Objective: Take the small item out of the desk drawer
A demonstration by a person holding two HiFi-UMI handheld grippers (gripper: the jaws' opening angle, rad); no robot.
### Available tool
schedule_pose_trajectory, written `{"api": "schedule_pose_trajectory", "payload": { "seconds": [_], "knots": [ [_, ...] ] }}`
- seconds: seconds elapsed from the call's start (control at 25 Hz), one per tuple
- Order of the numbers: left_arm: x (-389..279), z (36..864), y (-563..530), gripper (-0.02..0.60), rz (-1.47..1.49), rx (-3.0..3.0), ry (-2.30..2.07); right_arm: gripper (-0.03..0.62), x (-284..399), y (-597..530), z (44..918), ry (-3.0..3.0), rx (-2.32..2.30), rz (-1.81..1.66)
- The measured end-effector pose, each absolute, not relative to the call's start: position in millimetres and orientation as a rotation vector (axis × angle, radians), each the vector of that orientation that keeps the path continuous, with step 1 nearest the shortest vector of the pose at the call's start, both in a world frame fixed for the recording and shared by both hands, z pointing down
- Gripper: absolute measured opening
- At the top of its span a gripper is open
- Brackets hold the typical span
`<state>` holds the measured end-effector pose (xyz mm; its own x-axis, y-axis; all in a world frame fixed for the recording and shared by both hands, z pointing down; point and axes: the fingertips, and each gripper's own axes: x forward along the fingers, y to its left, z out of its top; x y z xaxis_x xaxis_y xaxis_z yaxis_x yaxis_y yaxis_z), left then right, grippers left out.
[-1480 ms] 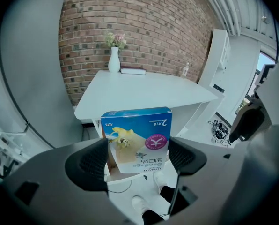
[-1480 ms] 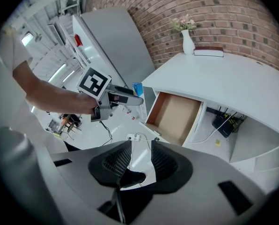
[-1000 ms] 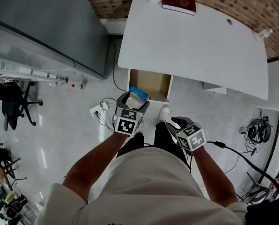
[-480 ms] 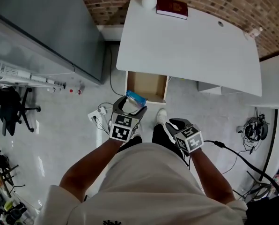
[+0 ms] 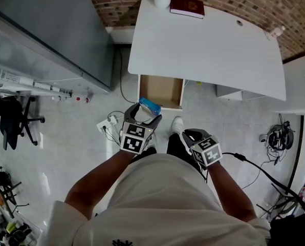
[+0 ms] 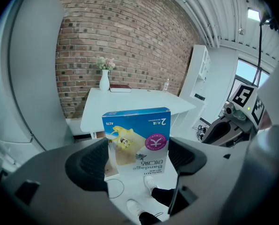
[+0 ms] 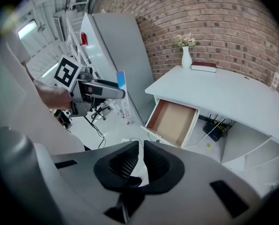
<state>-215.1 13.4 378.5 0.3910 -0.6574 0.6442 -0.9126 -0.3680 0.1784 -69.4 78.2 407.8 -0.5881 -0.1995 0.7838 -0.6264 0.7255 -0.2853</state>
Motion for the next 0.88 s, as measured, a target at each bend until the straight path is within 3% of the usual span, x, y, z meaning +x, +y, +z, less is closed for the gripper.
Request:
{"api": "schedule_pose_trajectory", "payload": {
  "seconds": [0.88],
  "knots": [
    [-209.8,379.3,18.4,0.391,0.646,2.165,-1.313,0.037,-73.3,93.8,406.6,-2.156,0.636,0.698]
  ]
}}
